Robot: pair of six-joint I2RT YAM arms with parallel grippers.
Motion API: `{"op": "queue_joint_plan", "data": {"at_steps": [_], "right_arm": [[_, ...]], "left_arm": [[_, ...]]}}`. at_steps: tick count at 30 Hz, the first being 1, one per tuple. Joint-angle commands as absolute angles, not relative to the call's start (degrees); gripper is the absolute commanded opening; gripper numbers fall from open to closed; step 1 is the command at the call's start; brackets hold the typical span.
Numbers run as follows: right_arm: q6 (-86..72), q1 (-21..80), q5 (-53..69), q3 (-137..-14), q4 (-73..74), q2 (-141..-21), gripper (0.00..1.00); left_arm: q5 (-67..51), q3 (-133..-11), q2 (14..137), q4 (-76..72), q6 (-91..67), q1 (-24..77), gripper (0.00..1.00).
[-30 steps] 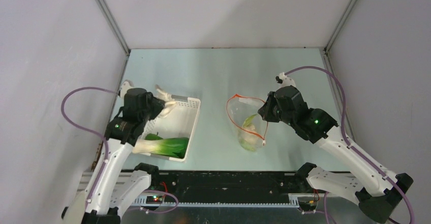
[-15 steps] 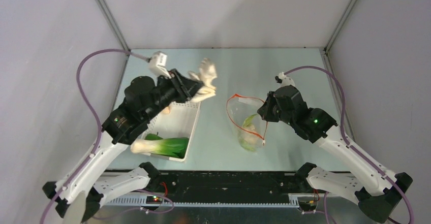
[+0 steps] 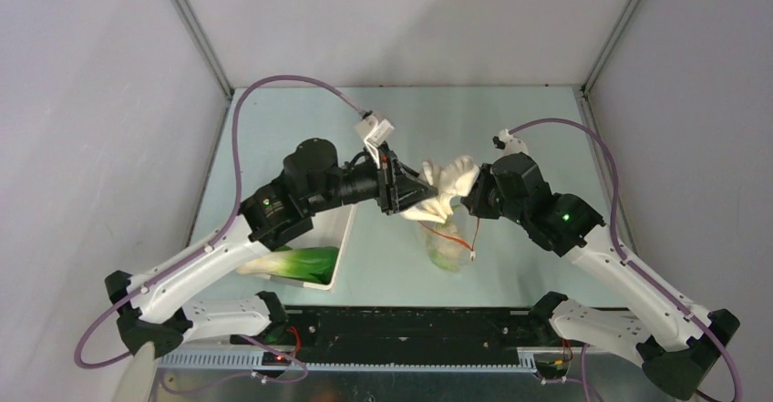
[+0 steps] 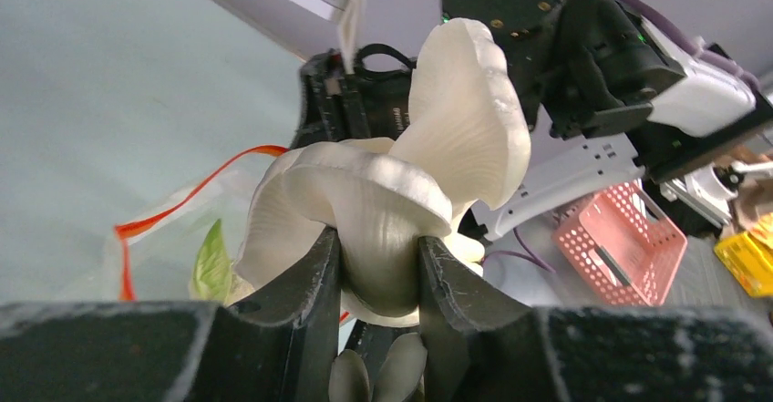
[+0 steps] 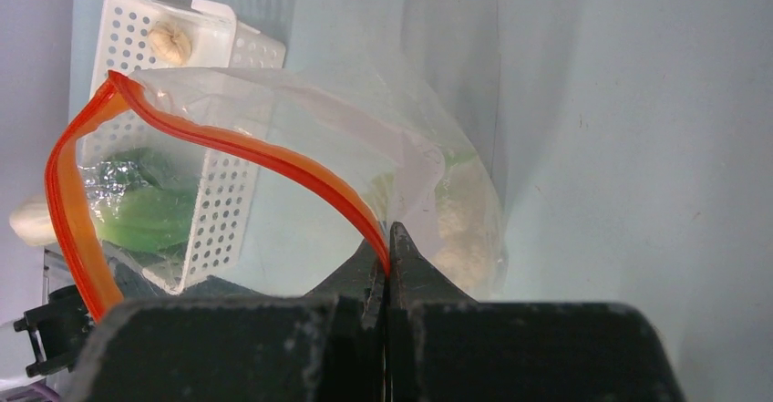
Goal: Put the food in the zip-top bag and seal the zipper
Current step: Place the fake vegetable in the zipper food storage bag.
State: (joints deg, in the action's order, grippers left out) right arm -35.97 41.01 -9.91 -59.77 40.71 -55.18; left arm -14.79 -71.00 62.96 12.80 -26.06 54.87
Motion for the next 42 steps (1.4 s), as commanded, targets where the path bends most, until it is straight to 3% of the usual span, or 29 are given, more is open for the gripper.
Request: {"op": "queue_joint_plan", "data": {"at_steps": [1,13,23,42], "right_arm": [[-36.13,40.88,-8.91,-59.75,38.62,-54.27,0.00],[-36.82,41.61,-8.65,-59.75,38.35,-53.79,0.00],[-36.79,41.61,-9.37,-59.76,38.35,-53.26,0.00],[-37.29,41.59,-8.70,-59.76,38.21,-51.72,0.00]], "left_arm": [[-18.37,-71.27,63.64,6.33,-23.64,55.88,0.24],[-19.19,-72.91,74.02,12.76,-31.44,55.94,0.15],[-16.62,-71.02,74.95,19.25,-30.31,55.82,0.13],[-3.96,-85.60,87.28,46.74,-28.91,55.47,0.04]]}}
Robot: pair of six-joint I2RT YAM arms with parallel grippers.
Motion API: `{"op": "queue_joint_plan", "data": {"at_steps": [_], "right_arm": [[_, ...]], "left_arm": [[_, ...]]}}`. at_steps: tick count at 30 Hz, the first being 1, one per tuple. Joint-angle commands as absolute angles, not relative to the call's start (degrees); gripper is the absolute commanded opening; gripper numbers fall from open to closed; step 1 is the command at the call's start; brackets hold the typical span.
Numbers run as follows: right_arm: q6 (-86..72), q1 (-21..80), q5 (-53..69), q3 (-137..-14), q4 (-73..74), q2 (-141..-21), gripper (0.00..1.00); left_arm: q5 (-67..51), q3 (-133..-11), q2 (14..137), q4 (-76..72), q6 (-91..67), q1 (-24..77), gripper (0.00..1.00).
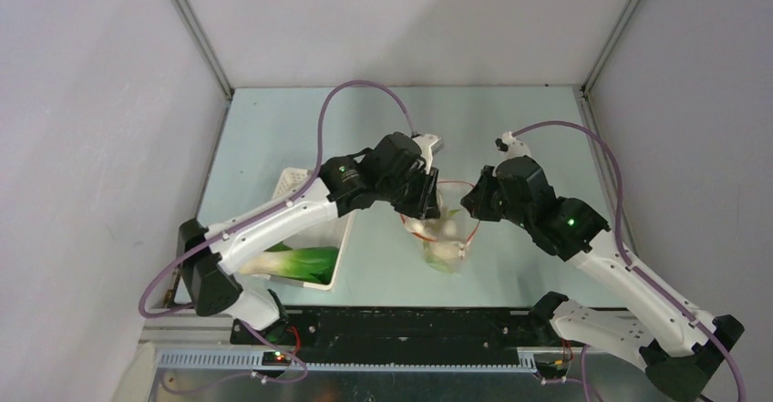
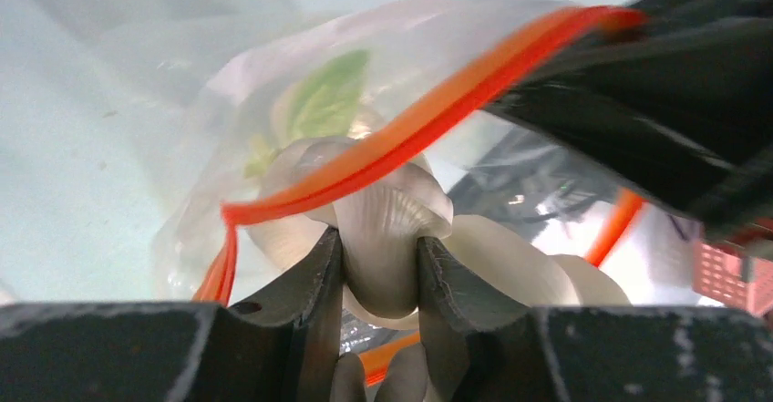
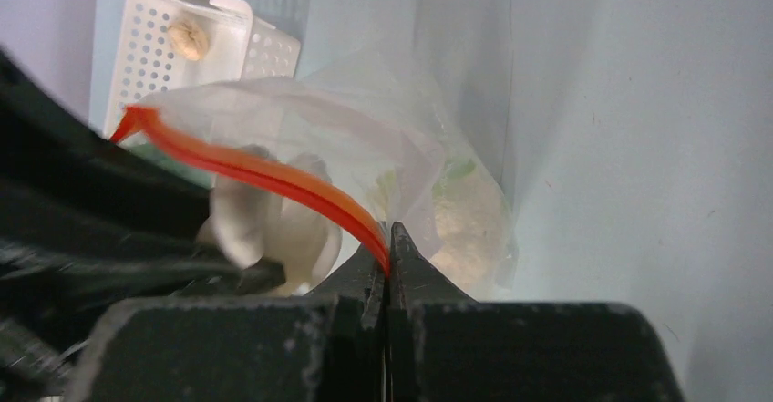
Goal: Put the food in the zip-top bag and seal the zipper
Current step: Place the fake vegetable in the zipper food storage bag.
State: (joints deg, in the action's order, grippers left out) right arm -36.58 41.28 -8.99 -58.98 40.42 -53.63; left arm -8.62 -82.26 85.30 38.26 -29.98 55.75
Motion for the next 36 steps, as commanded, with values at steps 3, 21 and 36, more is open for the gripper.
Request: {"op": "queue_joint_plan", "data": {"at_steps": [3,21,36], "right_arm": [[-37.39,41.57,-8.09,-59.72,37.92,-51.68,0.00],[-37.61,41.68,-5.93,-59.68,37.55,-52.10,0.00],[-37.14,41.66,-6.65,-59.74,37.79,-51.75,0.00]], "left_arm": [[-0.73,-88.57,89.43,51.29,-29.22,55.55,0.04],[-6.88,-96.83,93.38,49.57,-32.80,55.58,0.76],[-16.47,-93.48,85.58,41.73,-30.52,55.59,1.00]]}}
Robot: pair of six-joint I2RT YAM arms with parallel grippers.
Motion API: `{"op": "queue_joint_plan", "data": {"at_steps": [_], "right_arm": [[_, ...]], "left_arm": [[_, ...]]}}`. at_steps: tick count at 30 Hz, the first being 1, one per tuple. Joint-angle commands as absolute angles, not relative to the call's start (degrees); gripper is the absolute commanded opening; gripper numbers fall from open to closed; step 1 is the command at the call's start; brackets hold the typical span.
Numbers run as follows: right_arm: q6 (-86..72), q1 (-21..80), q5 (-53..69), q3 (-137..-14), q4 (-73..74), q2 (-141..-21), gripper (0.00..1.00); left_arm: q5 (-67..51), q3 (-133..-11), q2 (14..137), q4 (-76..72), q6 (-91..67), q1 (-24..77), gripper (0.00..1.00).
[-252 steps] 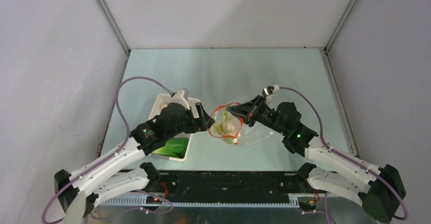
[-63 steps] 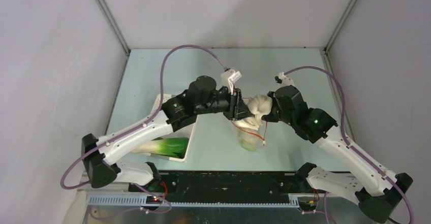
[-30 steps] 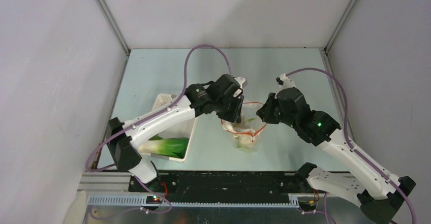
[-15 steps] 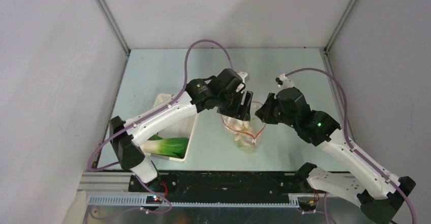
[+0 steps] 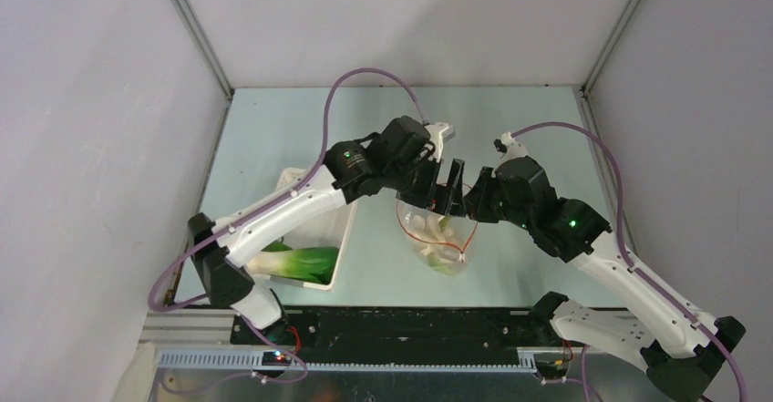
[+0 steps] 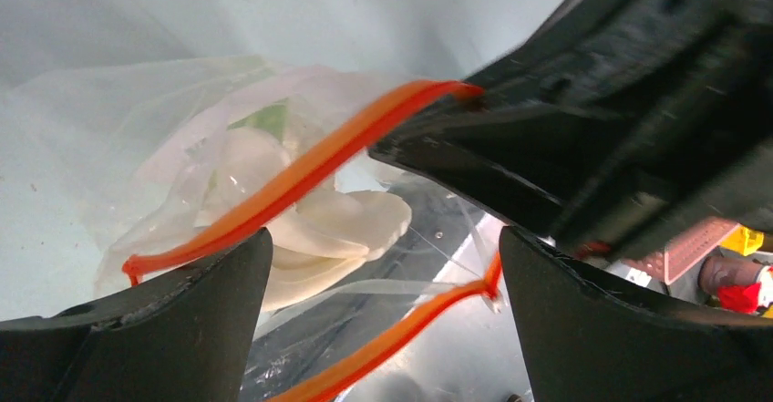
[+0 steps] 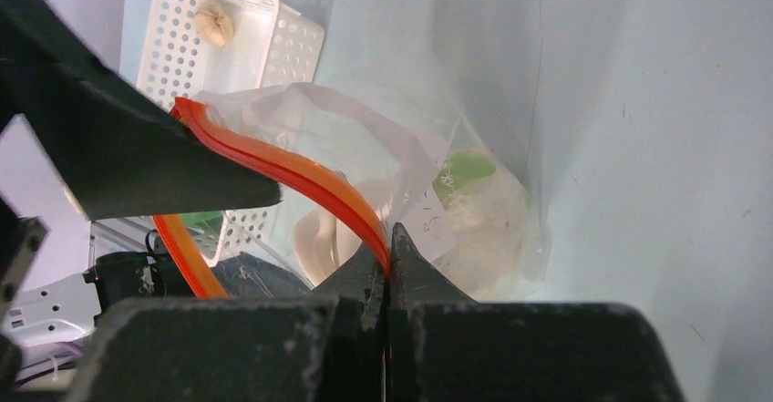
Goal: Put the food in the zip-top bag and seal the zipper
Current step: Place the fake vegetable in the zipper food storage bag, then pick up the fake vegetable from the bin.
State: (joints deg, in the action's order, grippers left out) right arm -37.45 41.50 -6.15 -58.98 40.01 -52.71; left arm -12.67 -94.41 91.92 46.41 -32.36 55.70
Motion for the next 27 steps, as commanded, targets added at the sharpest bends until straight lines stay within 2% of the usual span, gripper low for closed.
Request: {"op": "queue_joint_plan", "data": {"at_steps": [1,14,22,27], "right_arm": [[-37.12,41.66,-6.63,-59.75,37.84,-51.76,0.00],[-36.38,41.68,-6.23,-59.63,37.80,-51.88,0.00],[-35.88,41.37,-5.70,-57.92,36.70,-50.31,0.00],[-35.66,40.96,-5.43,-57.37,36.98,-49.85,0.00]], "left_arm": [[-15.97,-92.67,83.78,41.41,-30.46,55.56,1.00],[10.82,-84.16,65.46,51.86,-38.43,51.81,1.00],[22.86,-67.72,55.04,68.86,-56.61,40.45,1.00],[24.71,-57.27,48.68,70.23,-66.28,32.85,1.00]]}}
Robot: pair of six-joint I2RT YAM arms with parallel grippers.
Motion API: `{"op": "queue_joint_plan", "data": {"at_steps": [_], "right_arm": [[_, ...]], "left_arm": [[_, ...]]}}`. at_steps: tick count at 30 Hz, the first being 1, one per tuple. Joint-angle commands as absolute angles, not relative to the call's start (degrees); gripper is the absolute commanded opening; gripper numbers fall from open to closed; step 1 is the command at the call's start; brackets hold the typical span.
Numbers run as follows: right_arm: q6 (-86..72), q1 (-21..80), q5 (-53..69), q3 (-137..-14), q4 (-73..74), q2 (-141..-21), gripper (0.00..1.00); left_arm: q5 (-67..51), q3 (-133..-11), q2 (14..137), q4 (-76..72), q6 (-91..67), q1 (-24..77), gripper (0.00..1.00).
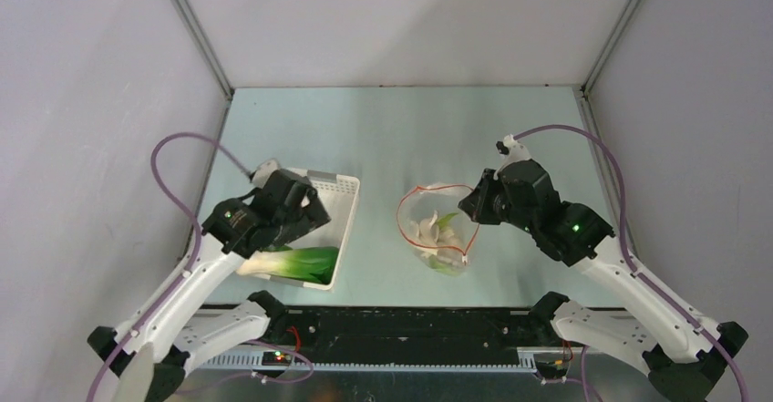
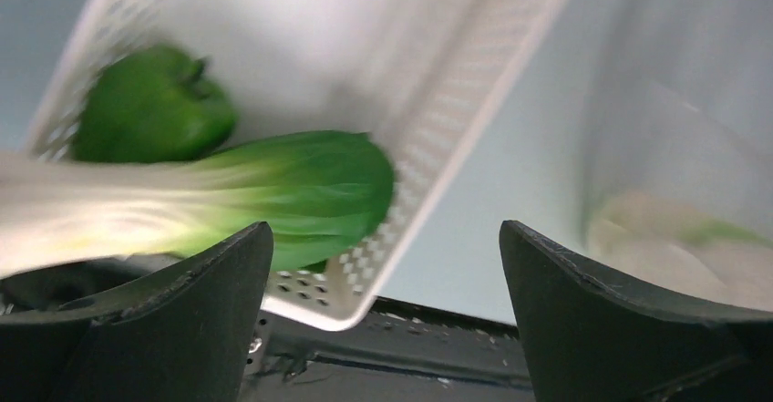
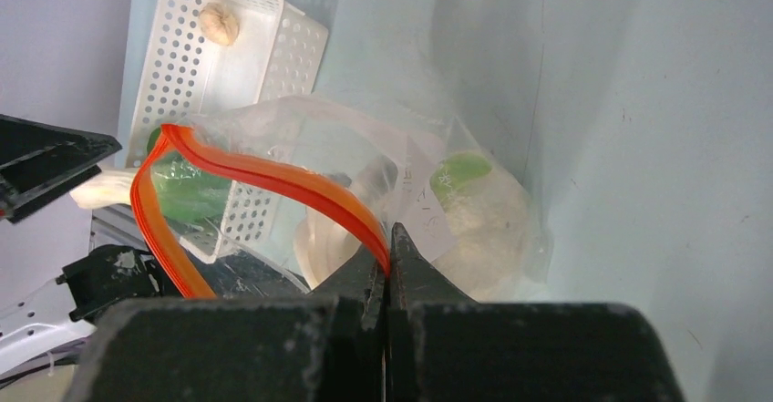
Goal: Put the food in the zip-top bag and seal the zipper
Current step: Pick up the fake vegetable from the bin.
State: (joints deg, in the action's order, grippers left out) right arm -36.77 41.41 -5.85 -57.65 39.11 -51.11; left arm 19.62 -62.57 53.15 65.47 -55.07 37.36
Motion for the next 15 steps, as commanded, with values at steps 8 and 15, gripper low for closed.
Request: {"op": "queue_joint_plan", "data": {"at_steps": [8,15], "right_arm": [[-35.17,40.32,-5.21,-57.13,37.23,-49.94,0.00],[-34.49,39.65,-4.58,-57.12,37.53,-50.93,0.00]], "left_arm": [[36.54,-53.99,48.61,85.86,-82.78,29.51,1.00],[39.44,-52.04,44.75,90.33,-91.57,29.32,1.00]]}}
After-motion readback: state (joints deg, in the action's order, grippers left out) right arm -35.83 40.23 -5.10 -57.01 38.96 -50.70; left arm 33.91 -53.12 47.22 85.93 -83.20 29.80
